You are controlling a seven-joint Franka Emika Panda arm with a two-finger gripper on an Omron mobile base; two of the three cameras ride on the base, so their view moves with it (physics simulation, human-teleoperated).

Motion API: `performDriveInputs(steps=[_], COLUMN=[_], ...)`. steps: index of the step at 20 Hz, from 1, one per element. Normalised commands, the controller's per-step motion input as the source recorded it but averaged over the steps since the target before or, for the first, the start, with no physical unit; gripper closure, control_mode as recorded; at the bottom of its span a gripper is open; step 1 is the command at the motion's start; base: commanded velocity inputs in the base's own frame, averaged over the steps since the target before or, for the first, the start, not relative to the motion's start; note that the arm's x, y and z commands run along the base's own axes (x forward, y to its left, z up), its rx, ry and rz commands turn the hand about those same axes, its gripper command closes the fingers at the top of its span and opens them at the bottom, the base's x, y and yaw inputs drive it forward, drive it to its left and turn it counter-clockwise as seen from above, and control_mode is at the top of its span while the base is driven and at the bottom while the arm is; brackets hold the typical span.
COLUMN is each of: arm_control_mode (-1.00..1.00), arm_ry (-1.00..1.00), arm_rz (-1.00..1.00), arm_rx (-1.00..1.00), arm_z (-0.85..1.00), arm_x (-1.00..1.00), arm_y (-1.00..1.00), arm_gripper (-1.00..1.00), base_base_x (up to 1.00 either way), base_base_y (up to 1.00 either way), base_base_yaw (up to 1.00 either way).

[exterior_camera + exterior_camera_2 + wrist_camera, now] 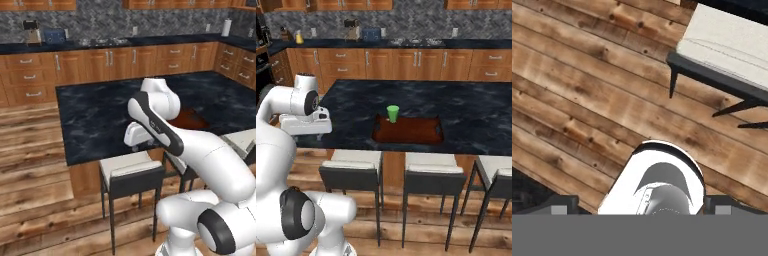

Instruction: There is a tray on the dining counter. Grab the cup, mug, and pitcher and place them on the tray. The pitcher may be placed next to the tray if it cannot fit the tray.

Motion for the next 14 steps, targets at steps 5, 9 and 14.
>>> performDriveInputs(steps=[5, 9, 14], arm_control_mode=[1.0, 1.0, 1.0], arm_ry=[0.0, 0.0, 0.0], arm_rz=[0.0, 0.0, 0.0], arm_rx=[0.0, 0.0, 0.0], arm_z=[0.0, 0.0, 0.0], arm_x=[0.0, 0.0, 0.0], arm_y=[0.0, 0.0, 0.0], arm_gripper=[-1.0, -1.0, -1.0], base_base_x=[0.0, 0.01, 0.28], base_base_y=[1.0, 1.0, 1.0], base_base_yaw=[-0.04, -0.05, -0.1])
